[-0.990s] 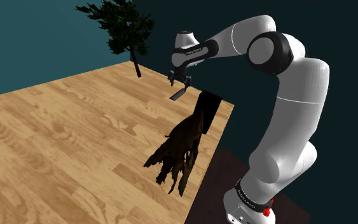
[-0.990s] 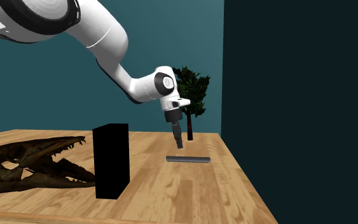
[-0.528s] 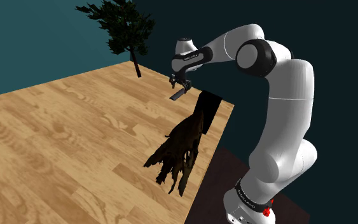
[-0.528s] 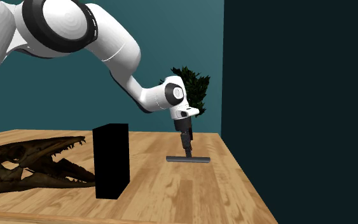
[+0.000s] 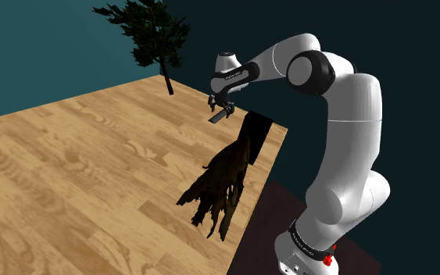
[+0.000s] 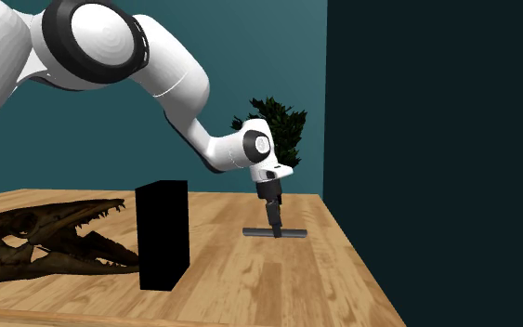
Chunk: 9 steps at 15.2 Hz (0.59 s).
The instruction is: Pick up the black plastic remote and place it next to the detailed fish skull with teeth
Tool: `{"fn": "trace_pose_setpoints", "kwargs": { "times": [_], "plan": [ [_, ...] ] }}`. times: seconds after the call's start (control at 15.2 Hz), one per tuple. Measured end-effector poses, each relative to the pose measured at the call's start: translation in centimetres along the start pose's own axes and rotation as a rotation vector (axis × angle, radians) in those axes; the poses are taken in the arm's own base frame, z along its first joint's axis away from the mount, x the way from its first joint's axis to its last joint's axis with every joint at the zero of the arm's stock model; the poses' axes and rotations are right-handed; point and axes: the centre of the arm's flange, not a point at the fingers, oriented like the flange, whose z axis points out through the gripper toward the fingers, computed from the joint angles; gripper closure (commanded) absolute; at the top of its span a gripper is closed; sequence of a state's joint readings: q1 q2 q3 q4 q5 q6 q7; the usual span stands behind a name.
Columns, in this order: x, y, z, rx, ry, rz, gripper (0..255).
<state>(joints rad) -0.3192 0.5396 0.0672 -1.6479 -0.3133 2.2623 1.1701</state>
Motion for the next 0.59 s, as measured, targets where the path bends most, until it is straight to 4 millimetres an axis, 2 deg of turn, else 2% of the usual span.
{"fn": "trace_pose_setpoints", "kwargs": {
  "times": [0.13, 0.2, 0.59],
  "plan": [
    [0.0, 0.0, 0.01, 0.0, 0.0, 0.0, 0],
    [0.0, 0.0, 0.01, 0.0, 0.0, 0.0, 255],
    [-0.03, -0.09, -0.51, 0.013, 0.007, 0.0, 255]
  ]
}}
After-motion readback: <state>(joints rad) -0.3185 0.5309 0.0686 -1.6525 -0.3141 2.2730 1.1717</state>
